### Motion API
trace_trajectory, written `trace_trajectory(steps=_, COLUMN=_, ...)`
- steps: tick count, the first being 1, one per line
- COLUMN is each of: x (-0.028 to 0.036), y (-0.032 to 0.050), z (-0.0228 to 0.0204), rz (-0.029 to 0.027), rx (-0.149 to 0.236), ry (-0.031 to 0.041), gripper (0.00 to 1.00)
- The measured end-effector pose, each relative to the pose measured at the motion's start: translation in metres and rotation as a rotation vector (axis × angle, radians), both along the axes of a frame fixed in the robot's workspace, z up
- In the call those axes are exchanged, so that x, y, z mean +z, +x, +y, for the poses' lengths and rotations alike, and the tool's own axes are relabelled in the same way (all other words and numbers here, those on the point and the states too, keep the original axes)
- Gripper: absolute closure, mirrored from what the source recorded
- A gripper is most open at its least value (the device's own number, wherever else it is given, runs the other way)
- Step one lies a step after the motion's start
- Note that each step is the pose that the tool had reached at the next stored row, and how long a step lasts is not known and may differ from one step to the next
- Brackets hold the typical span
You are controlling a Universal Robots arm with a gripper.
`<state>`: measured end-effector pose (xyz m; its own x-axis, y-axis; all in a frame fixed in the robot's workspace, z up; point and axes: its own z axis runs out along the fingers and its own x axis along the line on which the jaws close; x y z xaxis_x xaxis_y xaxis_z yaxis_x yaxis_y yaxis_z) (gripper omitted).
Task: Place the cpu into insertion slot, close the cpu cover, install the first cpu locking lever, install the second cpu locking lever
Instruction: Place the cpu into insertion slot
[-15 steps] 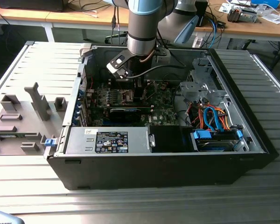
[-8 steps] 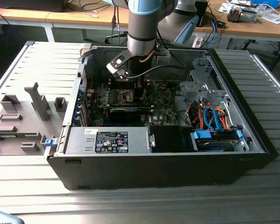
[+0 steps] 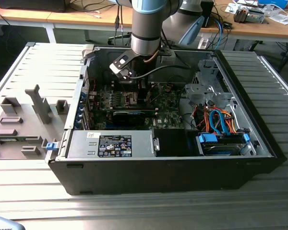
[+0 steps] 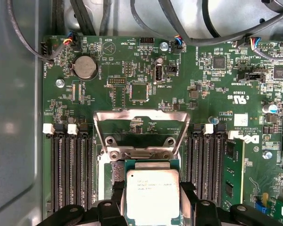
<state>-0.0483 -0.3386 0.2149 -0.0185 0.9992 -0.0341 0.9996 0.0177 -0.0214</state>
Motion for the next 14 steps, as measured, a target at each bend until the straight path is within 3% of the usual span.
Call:
trace_trajectory(steps=10, x=-0.0044, y=-0.0053, z=0.0046, rz=0.0001, rx=0.000, ry=-0.0016, gripper=0.45)
trace_trajectory(steps=14, x=-0.0077, y=-0.0066, z=0.0060, rz=0.0001, rx=0.000, ry=-0.0072, gripper=0.45)
